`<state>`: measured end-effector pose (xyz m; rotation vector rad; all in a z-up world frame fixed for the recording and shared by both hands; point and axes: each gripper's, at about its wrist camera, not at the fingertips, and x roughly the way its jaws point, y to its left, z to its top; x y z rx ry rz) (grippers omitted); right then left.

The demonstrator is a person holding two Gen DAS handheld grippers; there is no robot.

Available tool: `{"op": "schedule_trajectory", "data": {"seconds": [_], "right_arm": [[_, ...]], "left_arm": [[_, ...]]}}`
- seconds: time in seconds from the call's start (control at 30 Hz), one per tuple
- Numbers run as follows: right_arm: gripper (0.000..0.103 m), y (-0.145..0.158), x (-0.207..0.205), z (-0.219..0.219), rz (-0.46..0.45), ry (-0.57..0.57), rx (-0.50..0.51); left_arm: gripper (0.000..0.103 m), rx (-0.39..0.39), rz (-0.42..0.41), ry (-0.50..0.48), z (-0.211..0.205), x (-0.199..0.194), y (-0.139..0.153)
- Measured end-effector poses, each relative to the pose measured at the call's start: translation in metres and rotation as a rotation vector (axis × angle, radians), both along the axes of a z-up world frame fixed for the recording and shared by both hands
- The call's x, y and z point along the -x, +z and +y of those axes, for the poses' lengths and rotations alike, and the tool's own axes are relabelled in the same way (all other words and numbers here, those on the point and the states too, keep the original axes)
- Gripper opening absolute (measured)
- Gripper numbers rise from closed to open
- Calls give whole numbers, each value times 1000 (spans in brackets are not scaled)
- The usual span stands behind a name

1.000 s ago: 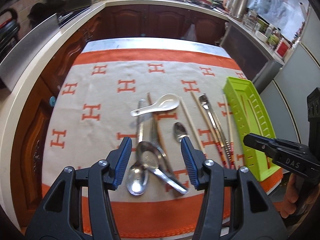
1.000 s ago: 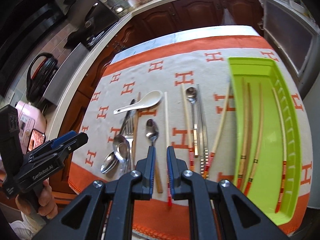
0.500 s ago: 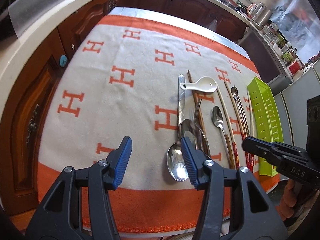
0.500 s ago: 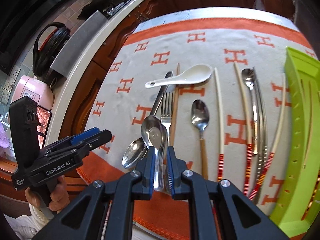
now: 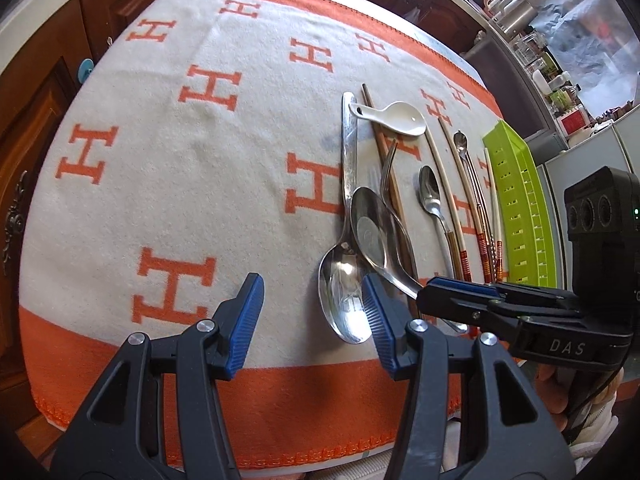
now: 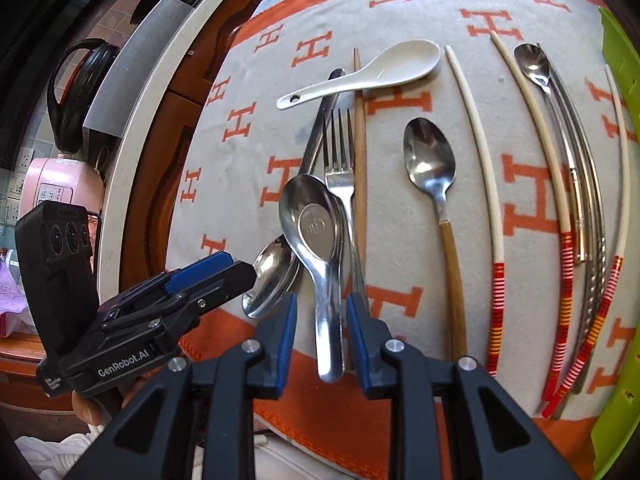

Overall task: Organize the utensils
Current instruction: 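Close the right tool on a metal spoon among the cutlery, then grasp a metal fork with the left tool while the right tool lifts the spoon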

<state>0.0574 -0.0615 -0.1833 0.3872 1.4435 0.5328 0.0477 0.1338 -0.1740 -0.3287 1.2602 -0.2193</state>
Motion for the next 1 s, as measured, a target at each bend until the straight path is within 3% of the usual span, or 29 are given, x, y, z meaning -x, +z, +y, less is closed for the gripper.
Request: {"op": "schedule_trajectory", "data": {"seconds": [0.4, 0.53, 0.7, 1.0], "right_arm": [[25, -25, -7, 4, 126, -38, -136], [14, -31, -8, 4, 153, -47, -169], [4, -23, -7, -3, 111, -67, -178], [4, 5, -5, -23, -14, -117, -162]], "left_arm": [[48, 62, 34, -1, 5, 1, -11], [48, 68, 33, -1, 6, 0, -11], [48, 76, 39, -9, 5, 0, -11], [48, 102, 61, -26, -6, -2, -12]]}}
